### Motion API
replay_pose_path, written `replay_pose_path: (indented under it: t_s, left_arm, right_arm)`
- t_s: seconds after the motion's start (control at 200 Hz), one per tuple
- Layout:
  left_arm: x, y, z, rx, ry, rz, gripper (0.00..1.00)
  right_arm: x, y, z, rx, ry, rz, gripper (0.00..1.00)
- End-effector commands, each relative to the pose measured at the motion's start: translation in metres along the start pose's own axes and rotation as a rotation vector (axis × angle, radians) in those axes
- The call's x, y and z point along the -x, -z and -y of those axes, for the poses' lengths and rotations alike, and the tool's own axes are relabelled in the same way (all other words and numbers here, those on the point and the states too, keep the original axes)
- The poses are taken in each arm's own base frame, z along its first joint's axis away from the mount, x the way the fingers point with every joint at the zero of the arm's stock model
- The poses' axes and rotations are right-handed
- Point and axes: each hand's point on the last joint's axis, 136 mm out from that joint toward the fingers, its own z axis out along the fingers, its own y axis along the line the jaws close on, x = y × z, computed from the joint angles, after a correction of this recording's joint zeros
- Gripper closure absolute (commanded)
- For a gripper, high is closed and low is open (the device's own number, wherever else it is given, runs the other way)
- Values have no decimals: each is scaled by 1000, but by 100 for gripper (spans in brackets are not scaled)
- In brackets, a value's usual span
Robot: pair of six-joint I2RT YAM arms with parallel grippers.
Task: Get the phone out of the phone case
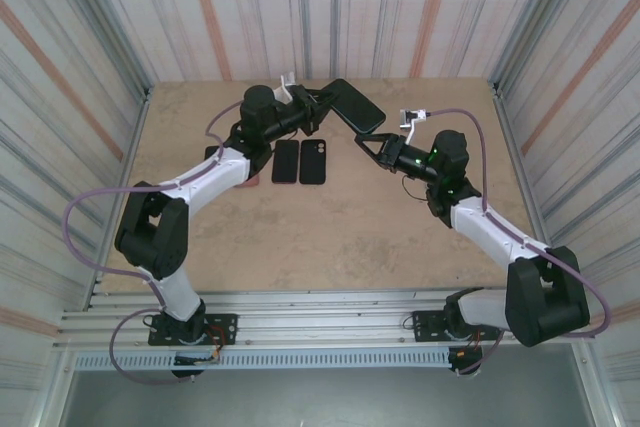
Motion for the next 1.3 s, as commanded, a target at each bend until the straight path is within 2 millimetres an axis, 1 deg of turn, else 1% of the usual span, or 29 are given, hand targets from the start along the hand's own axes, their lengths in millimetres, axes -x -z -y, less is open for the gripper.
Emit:
replay_pose_path:
  t_s: [0.0, 0.125, 0.195, 0.256, 0.331, 0.416, 0.476, 0.566, 0.621, 0.762, 0.852, 0.927, 1.017, 1.097, 1.213, 1.298]
  left_arm:
    - [-25, 27, 105, -249, -227, -97, 100]
    - [-19, 32, 97, -211, -343, -119, 100]
    - [-17, 35, 95, -203, -415, -148, 100]
    - [-18, 37, 94, -200, -480, -184, 100]
    - [-22, 42, 95, -218, -591, -239, 100]
    - [-26, 49, 92, -230, -692, -291, 100]
    - [-29, 55, 89, -237, -752, -330, 100]
    - [-32, 63, 87, -257, -820, -372, 100]
    - [-34, 69, 91, -285, -858, -391, 100]
    - [-45, 78, 95, -339, -933, -453, 100]
    - [-53, 83, 99, -368, -945, -515, 100]
    - [-57, 86, 98, -371, -962, -540, 100]
    - [-62, 90, 97, -371, -977, -564, 100]
    - [-66, 93, 97, -376, -985, -578, 100]
    - [-70, 96, 94, -373, -986, -598, 100]
    - [-70, 98, 92, -366, -989, -602, 100]
  right_arm:
    - [11, 3, 16, -76, -16, 12, 68]
    - [5, 6, 0, -49, 114, -58, 52]
    - [1, 10, -7, -40, 191, -99, 46]
    - [-1, 16, -13, -31, 275, -123, 44]
    - [-9, 21, -17, -27, 381, -198, 42]
    - [-18, 25, -11, -67, 473, -289, 41]
    - [-23, 28, -13, -53, 530, -336, 41]
    - [-26, 27, -19, -6, 603, -373, 41]
    - [-28, 26, -24, 25, 632, -395, 42]
    - [-38, 22, -24, 65, 719, -455, 46]
    - [-44, 16, -28, 105, 780, -486, 48]
    - [-47, 10, -29, 131, 808, -503, 49]
    - [-56, 3, -30, 167, 840, -527, 56]
    - [-66, -2, -31, 204, 858, -556, 59]
    - [-69, -7, -33, 229, 866, -575, 63]
    - [-73, -9, -40, 261, 871, -587, 66]
